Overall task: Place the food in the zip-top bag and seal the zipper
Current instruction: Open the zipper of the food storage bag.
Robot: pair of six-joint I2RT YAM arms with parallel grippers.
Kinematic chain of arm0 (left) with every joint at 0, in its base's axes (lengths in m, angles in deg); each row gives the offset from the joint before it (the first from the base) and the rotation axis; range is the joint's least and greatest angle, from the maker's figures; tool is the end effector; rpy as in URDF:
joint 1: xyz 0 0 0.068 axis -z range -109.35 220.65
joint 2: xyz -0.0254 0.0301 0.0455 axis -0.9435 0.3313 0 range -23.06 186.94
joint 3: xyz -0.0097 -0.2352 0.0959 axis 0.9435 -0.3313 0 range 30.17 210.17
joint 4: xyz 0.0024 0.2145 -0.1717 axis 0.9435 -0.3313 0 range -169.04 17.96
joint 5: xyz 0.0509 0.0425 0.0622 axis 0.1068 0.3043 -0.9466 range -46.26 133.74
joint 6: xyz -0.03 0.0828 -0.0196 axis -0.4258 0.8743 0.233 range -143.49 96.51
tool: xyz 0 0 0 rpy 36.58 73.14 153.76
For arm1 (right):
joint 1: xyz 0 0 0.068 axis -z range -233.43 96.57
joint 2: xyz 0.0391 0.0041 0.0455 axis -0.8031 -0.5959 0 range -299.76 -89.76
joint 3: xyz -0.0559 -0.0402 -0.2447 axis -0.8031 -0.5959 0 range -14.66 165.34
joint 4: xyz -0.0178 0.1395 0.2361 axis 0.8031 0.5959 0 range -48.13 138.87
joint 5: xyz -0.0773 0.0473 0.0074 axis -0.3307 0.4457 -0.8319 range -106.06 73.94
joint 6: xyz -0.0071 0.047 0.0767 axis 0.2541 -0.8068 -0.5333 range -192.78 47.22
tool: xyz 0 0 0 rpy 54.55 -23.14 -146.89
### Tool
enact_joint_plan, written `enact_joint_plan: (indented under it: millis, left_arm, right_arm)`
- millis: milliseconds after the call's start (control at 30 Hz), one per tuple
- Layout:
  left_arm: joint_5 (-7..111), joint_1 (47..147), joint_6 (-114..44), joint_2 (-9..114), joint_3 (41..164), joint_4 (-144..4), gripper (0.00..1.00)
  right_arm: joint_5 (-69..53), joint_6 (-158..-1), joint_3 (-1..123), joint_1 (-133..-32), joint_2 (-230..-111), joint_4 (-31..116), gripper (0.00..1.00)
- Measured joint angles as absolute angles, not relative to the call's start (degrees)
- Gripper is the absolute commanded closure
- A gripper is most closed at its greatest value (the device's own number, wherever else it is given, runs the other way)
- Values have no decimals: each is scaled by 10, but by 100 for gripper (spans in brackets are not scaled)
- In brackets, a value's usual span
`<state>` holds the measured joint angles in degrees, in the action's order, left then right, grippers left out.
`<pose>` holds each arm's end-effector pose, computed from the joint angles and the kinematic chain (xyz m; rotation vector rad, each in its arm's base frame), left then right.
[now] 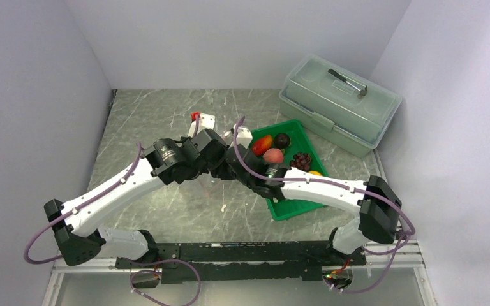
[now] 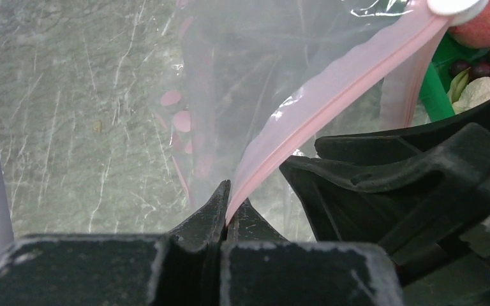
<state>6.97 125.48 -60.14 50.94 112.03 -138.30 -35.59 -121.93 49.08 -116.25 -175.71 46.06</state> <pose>0.1971 -0.1959 0.3256 0.1506 2.3178 0.0678 0.2066 0.3433 0.2484 -0.0277 2.1209 0.8810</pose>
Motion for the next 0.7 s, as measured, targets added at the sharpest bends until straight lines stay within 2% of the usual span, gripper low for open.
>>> enact_joint_plan:
  millis: [400, 700]
  left_arm:
    - [34, 1255, -609, 487, 1124, -1420, 100]
    - [23, 1256, -619, 479, 1136, -1436, 100]
  right_arm:
    - [-431, -1202, 507, -1163, -1767, 563, 60]
    - [-458, -1204, 501, -1170, -1761, 569, 59]
